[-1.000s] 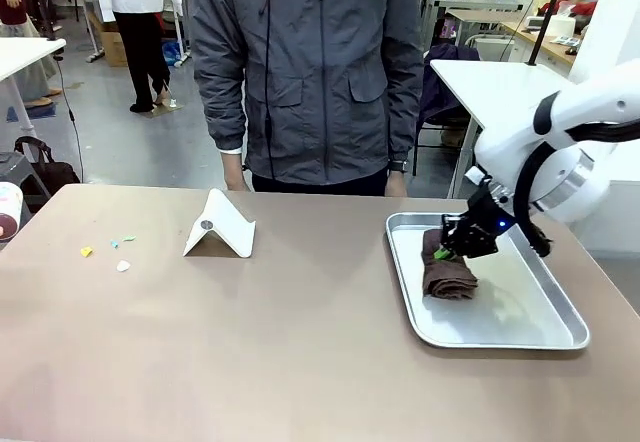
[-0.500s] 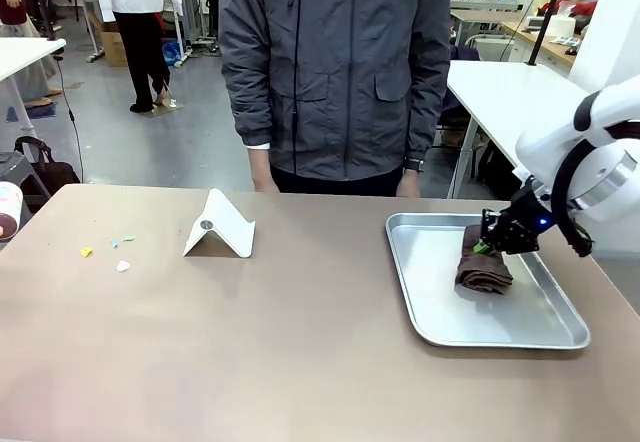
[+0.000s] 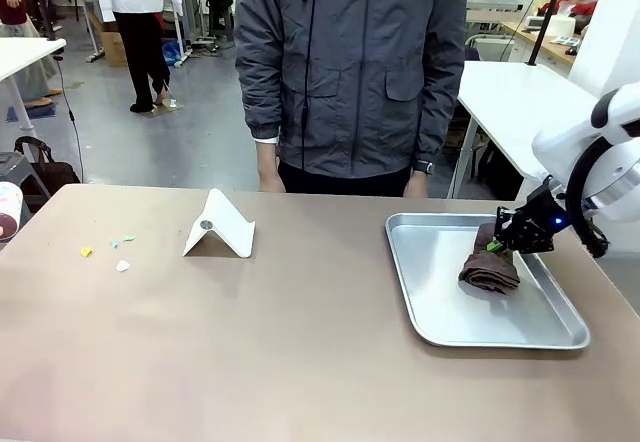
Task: Clean the surface of the table.
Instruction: If a person points to the right, clean the right side of the table with your right hand, and if they point to the left, clean the left side with your left hand.
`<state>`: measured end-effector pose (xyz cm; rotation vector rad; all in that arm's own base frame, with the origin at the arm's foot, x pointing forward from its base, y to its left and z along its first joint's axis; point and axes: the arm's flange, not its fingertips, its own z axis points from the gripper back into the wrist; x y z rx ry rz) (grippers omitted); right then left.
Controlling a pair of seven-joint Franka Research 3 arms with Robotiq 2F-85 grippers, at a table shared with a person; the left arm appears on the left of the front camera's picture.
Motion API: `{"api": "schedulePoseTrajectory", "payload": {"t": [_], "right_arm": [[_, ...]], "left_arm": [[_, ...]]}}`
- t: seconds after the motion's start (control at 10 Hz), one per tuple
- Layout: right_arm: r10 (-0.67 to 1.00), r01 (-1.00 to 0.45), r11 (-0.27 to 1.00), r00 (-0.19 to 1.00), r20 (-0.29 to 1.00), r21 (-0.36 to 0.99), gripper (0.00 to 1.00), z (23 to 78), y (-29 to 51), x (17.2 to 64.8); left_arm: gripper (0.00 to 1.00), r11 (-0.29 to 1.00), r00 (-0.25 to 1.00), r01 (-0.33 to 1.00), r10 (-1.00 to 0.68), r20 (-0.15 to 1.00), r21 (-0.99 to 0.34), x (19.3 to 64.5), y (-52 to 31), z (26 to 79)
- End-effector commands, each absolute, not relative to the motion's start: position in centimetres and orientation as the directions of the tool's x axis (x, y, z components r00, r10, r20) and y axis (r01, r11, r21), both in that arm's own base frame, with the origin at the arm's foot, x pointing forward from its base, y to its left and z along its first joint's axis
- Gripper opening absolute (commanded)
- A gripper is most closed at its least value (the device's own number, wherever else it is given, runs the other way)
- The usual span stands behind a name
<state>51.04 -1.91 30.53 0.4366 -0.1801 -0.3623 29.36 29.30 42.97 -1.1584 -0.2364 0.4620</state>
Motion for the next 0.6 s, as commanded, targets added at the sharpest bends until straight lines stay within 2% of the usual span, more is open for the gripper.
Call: {"api": "schedulePoseTrajectory", "payload": {"t": [0.0,0.1,0.3,0.5], "right_arm": [[-0.369,0.289,0.798,0.928,0.05,0.529,0.11,31.0,-1.8,50.5],[-0.38,0.297,0.736,0.925,0.009,0.608,0.11,31.5,-2.2,50.3],[-0.376,0.328,0.482,0.915,-0.146,0.812,0.11,33.0,-3.6,49.9],[-0.293,0.387,0.227,0.902,-0.317,0.894,0.11,34.2,-5.2,49.6]], "left_arm": [[0.0,0.31,0.884,-0.222,0.464,-0.056,-0.925,29.1,29.3,43.3],[0.0,0.31,0.884,-0.222,0.464,-0.056,-0.925,29.1,29.3,43.3],[0.0,0.31,0.884,-0.222,0.464,-0.056,-0.925,29.1,29.3,43.3],[0.0,0.31,0.884,-0.222,0.464,-0.056,-0.925,29.1,29.3,43.3]]}}
